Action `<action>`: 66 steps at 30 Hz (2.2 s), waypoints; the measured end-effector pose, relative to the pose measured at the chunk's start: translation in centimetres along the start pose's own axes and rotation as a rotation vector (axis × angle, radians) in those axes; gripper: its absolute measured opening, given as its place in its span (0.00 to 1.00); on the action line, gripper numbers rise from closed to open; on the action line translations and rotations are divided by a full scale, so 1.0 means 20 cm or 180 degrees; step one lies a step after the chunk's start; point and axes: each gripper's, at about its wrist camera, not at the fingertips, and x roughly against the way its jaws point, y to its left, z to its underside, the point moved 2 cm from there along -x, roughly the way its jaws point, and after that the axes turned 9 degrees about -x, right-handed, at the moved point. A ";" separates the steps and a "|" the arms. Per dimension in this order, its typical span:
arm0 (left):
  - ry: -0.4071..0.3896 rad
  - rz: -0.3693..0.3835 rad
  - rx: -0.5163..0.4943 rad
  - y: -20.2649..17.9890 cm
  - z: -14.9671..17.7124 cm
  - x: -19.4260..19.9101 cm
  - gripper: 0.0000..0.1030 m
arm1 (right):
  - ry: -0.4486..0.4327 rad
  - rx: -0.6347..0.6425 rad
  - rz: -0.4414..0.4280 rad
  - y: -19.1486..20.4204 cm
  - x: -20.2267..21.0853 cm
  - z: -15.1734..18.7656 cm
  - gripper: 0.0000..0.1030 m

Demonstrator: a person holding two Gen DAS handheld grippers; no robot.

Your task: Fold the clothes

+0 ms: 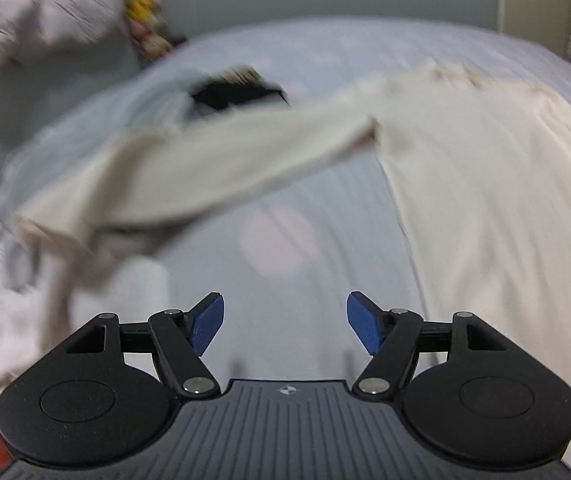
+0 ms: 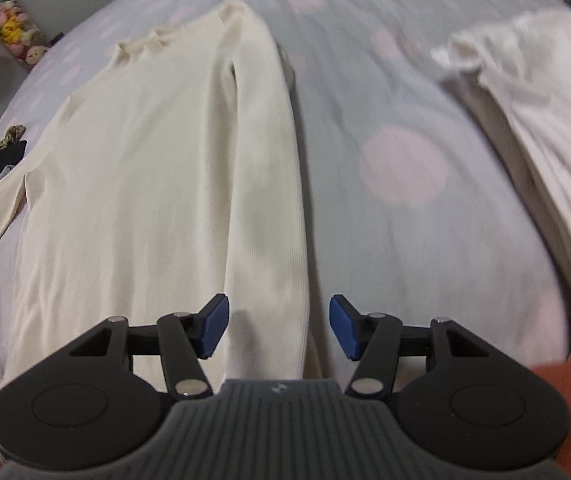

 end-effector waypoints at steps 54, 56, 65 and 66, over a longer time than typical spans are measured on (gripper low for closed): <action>0.0477 0.0031 0.0356 0.00 0.19 -0.13 0.80 | -0.1119 -0.0727 0.1050 -0.70 0.62 -1.37 0.04; 0.0496 0.0032 0.0359 0.00 0.18 -0.14 0.80 | -0.1088 -0.0746 0.1108 -0.75 0.55 -1.38 0.04; 0.0447 0.0109 0.0327 0.01 0.16 -0.09 0.70 | -0.0989 -0.0610 0.1069 -0.82 0.44 -1.34 0.15; 0.0427 0.0125 0.0309 0.00 0.15 -0.08 0.70 | -0.1006 -0.0573 0.1063 -0.82 0.46 -1.34 0.18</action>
